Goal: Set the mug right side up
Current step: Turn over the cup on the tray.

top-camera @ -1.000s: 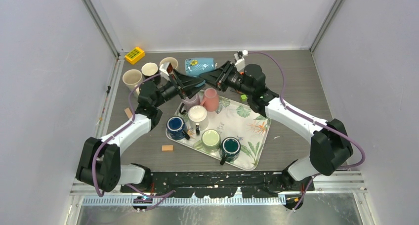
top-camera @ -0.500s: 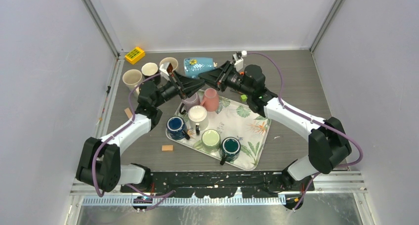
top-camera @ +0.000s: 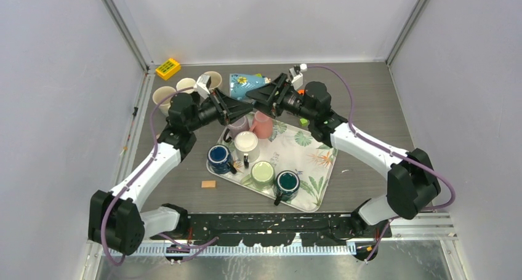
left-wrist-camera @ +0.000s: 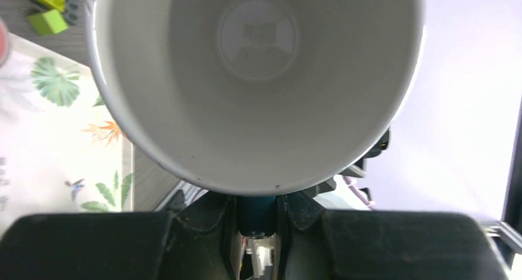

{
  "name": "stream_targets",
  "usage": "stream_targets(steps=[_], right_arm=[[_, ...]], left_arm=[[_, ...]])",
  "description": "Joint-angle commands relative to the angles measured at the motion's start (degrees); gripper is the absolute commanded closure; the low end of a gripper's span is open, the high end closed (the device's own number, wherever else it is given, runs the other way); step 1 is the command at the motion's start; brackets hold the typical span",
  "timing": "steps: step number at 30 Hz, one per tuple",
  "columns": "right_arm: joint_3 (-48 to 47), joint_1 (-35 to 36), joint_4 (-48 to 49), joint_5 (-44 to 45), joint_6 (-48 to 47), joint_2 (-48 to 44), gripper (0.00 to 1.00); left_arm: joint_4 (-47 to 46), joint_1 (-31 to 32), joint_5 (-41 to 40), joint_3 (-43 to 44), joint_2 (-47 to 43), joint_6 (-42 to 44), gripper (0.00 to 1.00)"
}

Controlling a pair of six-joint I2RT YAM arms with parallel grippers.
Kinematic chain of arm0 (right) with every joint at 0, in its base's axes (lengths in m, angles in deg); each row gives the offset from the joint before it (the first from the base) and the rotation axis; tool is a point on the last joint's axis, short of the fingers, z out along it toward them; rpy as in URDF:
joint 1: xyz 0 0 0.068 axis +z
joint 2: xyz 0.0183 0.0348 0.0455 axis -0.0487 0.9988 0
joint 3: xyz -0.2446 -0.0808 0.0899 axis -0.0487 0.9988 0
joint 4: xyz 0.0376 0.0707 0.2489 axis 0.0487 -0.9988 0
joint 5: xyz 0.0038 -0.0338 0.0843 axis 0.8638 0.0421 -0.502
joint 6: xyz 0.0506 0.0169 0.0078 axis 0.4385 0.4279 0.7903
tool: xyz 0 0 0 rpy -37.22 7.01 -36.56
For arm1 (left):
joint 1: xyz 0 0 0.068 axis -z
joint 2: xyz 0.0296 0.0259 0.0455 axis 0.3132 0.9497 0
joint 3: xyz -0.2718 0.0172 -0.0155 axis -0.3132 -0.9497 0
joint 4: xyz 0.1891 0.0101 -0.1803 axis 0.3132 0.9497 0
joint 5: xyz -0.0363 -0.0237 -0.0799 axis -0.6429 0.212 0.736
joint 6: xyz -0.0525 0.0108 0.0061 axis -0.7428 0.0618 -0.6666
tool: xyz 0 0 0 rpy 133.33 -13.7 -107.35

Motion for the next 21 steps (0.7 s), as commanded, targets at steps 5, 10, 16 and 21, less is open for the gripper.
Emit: stream_targets(steps=[5, 10, 16, 21], right_arm=[[-2.9, 0.0, -10.5, 3.9, -8.9, -6.0, 0.05], [-4.9, 0.0, -21.8, 8.7, -16.4, -9.2, 0.00], [-5.8, 0.0, -31.9, 14.3, -23.1, -12.9, 0.00], [-5.9, 0.0, -36.9, 18.4, -27.4, -15.7, 0.00]], left_arm=[[21.9, 0.1, -7.0, 8.7, -8.2, 20.0, 1.00], [38.5, 0.1, -15.5, 14.3, -10.6, 30.7, 1.00], [54.1, 0.1, -30.6, 18.3, -12.2, 41.5, 1.00], [59.6, 0.1, -41.9, 19.2, -12.4, 47.0, 1.00]])
